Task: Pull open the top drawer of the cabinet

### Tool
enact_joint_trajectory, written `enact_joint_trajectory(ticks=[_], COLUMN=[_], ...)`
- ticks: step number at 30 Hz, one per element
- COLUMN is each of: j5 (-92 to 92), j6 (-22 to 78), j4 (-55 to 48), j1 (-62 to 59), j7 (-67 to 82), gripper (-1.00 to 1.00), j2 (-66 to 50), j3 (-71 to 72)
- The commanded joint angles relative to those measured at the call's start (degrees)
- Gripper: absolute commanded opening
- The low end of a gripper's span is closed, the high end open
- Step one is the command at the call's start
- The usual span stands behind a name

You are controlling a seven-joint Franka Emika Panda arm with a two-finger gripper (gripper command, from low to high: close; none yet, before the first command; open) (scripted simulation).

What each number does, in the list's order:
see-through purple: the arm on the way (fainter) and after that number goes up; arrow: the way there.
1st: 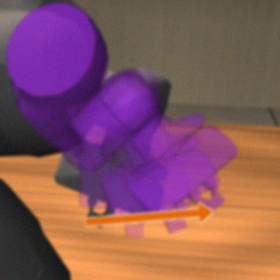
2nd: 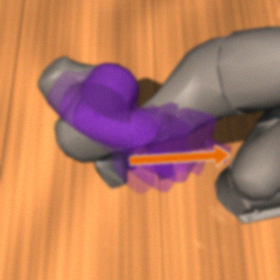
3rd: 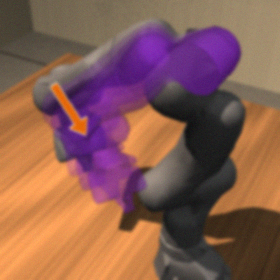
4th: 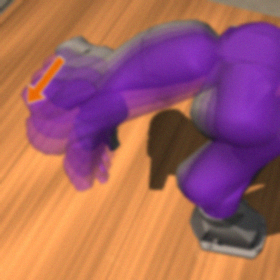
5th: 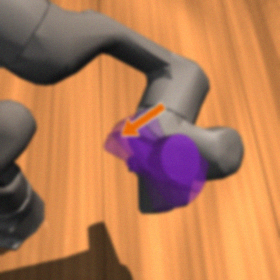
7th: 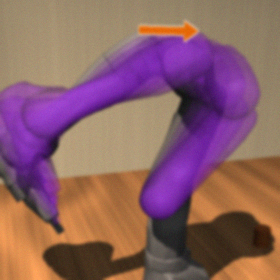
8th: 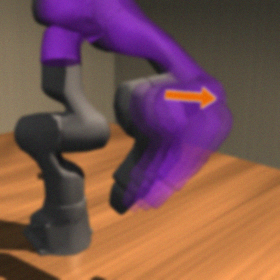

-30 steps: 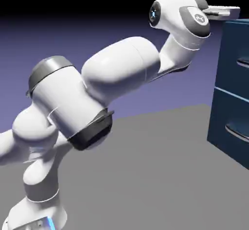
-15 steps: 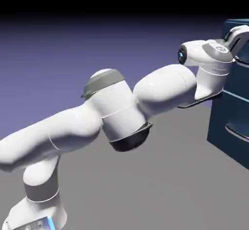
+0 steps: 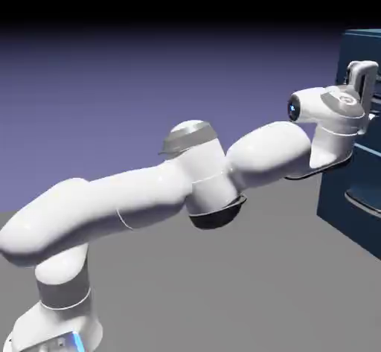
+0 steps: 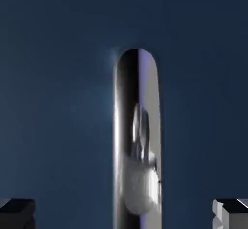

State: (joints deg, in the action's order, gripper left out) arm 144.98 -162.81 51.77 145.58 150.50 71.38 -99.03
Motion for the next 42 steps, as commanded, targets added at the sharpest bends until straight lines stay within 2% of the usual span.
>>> enact_joint_trajectory(ticks=[1,2,24,42], j5=[-0.7,-0.7,10.1,8.1], j6=[-0.6,-0.6,14.2,23.7], j4=[-2.1,-2.1,41.5,78.9], j1=[1.3,1.3,-27.4,-58.8], j7=[1.6,1.6,-17.3,-23.3], gripper=[0.0,-1.0,-1.0,-1.0], j2=[0.8,0.8,-7.9,-9.2], j3=[0.0,0.0,9.6,27.8])
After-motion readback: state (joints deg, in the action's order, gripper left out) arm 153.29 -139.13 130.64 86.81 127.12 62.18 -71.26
